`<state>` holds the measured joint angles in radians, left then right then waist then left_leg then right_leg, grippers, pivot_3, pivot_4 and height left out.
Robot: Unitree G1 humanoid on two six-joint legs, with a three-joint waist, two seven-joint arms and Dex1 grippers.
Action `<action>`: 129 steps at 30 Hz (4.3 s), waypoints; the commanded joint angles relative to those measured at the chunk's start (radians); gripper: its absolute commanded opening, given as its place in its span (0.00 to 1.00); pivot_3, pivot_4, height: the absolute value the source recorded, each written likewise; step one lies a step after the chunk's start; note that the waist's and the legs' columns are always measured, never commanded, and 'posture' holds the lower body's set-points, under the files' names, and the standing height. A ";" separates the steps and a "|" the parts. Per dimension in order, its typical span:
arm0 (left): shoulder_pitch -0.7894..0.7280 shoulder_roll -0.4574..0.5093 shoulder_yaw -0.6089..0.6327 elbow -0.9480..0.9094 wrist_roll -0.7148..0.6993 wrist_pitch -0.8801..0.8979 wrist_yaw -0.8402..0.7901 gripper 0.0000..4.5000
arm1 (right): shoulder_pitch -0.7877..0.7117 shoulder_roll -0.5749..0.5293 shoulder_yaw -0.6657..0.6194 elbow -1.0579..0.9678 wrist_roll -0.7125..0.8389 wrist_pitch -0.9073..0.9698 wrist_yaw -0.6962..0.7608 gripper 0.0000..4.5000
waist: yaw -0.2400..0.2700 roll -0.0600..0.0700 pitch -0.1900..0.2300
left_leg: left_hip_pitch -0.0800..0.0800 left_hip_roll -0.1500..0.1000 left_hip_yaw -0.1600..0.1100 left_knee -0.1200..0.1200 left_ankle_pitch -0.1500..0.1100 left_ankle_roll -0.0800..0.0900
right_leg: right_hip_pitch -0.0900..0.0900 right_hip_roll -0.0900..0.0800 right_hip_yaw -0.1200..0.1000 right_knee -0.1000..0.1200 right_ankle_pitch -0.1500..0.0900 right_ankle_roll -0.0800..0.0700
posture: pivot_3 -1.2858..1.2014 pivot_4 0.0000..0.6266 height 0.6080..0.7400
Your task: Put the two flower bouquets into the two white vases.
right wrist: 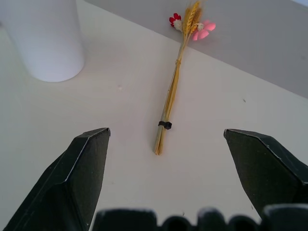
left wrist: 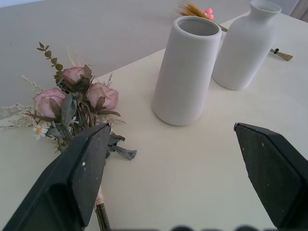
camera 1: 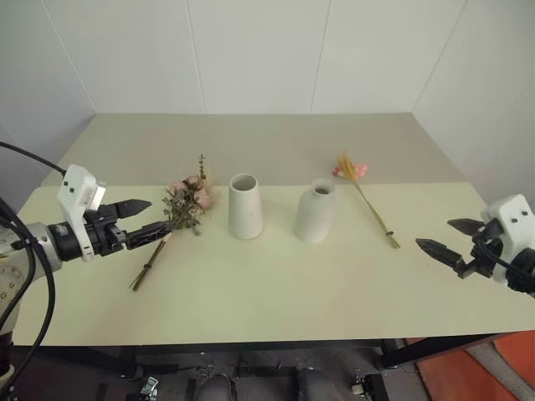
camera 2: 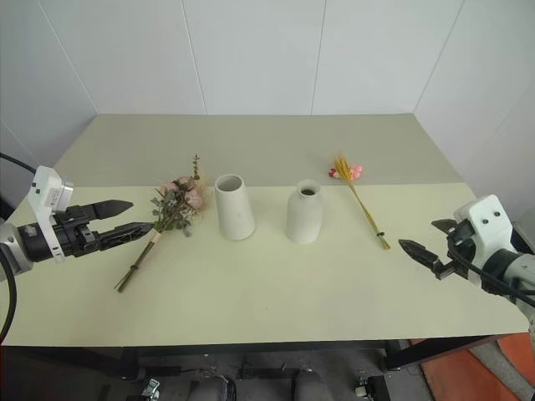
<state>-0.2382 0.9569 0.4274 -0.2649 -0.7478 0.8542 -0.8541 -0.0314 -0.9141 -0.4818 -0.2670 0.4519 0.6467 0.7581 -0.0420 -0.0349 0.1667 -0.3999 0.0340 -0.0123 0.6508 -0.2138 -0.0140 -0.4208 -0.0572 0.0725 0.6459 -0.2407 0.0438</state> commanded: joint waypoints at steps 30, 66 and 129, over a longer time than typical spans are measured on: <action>-0.420 -0.113 -0.425 0.032 0.109 -0.162 -0.222 0.99 | -1.035 0.269 0.577 1.231 -0.429 -0.278 -0.097 1.00 | -0.007 0.001 0.002 | -0.006 -0.001 0.000 -0.002 0.000 0.000 | -0.005 -0.001 0.000 -0.003 0.006 -0.006 | 0.52 0.24 1.00; -0.330 -0.104 -0.382 -0.031 0.133 -0.156 -0.204 1.00 | -1.277 0.327 0.466 1.543 -0.534 -0.329 -0.198 0.01 | -0.030 0.001 0.003 | -0.004 -0.001 -0.001 -0.002 0.000 0.000 | -0.004 0.000 -0.001 0.000 0.006 -0.006 | 0.52 0.24 1.00; -0.298 -0.058 -0.319 -0.016 0.102 -0.112 -0.176 1.00 | -0.505 0.888 0.391 0.269 -0.196 -0.807 -0.515 0.01 | -0.026 0.003 0.003 | -0.004 0.000 -0.005 -0.003 0.000 0.000 | -0.004 0.001 -0.003 0.002 0.006 -0.007 | 0.52 0.24 1.00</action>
<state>-0.5119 0.8926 0.0939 -0.2697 -0.6491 0.7648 -1.0257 -0.5345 -0.0203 -0.0961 0.0242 0.2712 -0.1159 0.2373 -0.0683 -0.0322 0.1701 -0.4038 0.0340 -0.0172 0.6480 -0.2136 -0.0143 -0.4252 -0.0563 0.0695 0.6475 -0.2351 0.0373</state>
